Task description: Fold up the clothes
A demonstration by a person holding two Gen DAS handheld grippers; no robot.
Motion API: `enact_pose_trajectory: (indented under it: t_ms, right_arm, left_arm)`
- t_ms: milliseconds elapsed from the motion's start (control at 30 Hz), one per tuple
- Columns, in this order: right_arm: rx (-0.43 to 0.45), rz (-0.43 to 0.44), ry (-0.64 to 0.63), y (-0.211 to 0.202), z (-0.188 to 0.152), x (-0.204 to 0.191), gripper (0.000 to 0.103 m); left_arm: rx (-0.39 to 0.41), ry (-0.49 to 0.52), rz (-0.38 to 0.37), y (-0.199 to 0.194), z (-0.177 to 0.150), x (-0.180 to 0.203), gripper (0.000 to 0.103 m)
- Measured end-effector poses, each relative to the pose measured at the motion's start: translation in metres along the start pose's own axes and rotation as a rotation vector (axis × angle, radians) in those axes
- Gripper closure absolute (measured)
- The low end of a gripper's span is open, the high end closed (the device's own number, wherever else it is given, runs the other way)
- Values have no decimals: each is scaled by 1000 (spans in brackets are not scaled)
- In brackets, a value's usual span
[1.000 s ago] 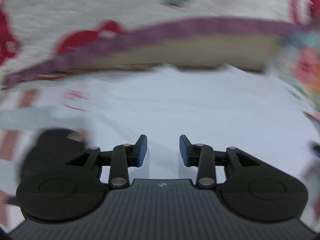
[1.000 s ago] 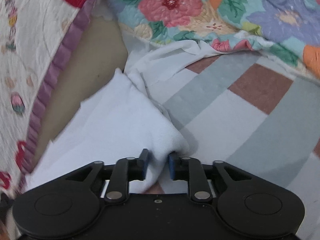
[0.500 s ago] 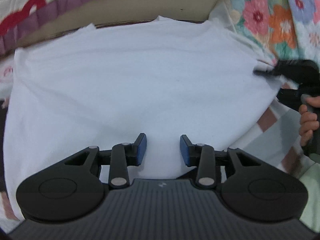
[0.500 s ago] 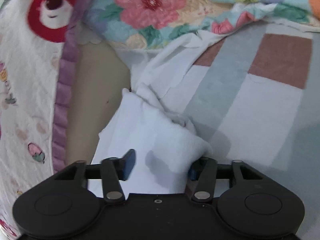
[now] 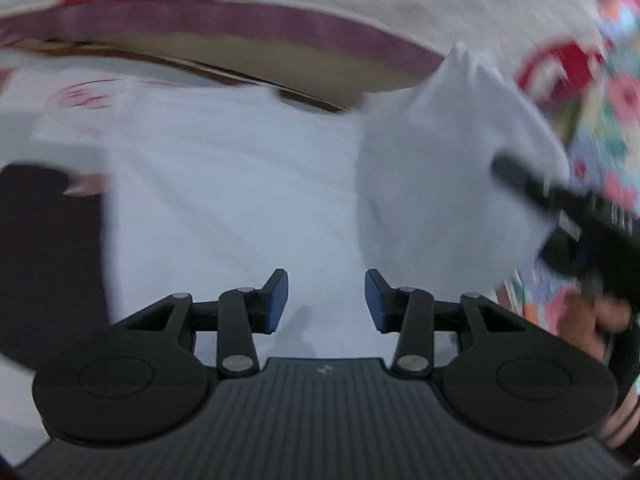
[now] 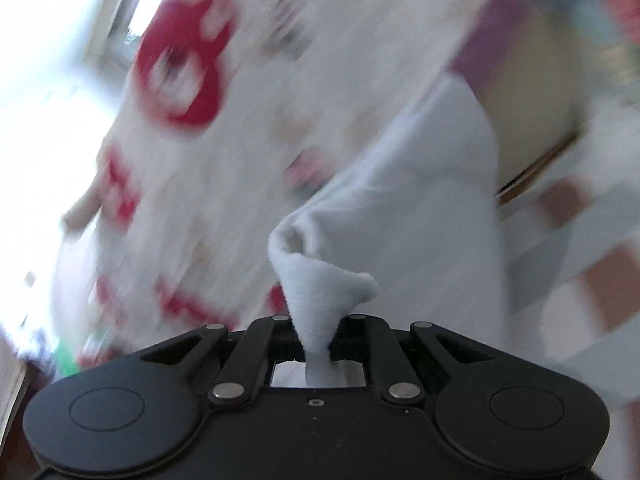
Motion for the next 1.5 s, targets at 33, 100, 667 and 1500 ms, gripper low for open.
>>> enact_pose_trajectory:
  t_ms: [33, 100, 667, 1500]
  right_arm:
    - [-67, 3, -19, 14, -18, -6, 94]
    - [-201, 4, -56, 39, -55, -15, 94]
    - [-381, -121, -316, 80, -127, 3, 93]
    - [-404, -99, -718, 81, -167, -21, 92]
  left_arm:
    - [-4, -17, 32, -1, -2, -16, 54]
    - [-20, -34, 55, 2, -6, -29, 55]
    - [47, -303, -45, -13, 4, -69, 54]
    - [88, -140, -15, 45, -2, -50, 81]
Point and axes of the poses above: each gripper's, at about its wrist camera, not at the fingertips, and y roughly the way its jaws point, x to its right, z to its top, the point moved 9 cm from there along y, roughly the way its jaws point, and after that the axes turned 8 degrees about x, right-handed, at the moved point
